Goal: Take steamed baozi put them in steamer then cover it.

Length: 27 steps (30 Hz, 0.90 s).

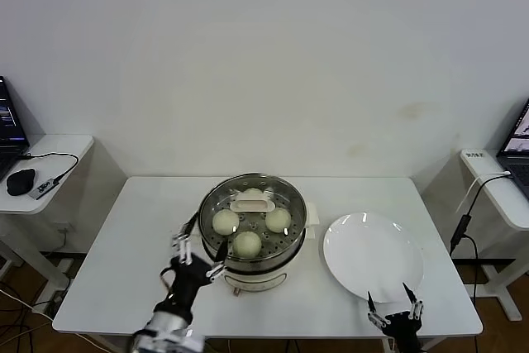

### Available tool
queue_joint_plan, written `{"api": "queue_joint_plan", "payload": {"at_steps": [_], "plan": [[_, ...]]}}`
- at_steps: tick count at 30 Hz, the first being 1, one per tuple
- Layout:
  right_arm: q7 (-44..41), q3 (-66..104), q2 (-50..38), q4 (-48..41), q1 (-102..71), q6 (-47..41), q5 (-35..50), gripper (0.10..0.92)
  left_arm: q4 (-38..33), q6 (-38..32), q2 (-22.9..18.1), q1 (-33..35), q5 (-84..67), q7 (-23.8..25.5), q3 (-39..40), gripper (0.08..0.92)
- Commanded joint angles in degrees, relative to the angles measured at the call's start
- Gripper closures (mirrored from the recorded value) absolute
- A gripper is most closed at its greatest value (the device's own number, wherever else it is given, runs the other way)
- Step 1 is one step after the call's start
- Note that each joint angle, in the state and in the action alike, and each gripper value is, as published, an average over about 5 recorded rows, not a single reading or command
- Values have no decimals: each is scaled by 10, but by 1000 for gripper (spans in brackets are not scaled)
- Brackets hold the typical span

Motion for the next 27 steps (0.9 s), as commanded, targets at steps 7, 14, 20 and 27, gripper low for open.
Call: {"api": "queue_joint_plan", "payload": {"at_steps": [7, 14, 20, 27], "plan": [[-1, -49, -100, 76, -63, 3, 108, 203, 53, -144, -45, 150, -541, -132, -128, 177], [2, -76, -96, 82, -61, 1, 106, 203, 91, -189, -56, 183, -527, -90, -152, 177], [1, -82, -79, 80, -50, -3, 96, 203, 88, -202, -66, 201, -507, -66, -158, 177], [-13, -79, -57, 76, -43, -41, 91, 203, 76, -197, -79, 197, -490, -66, -157, 177]]}}
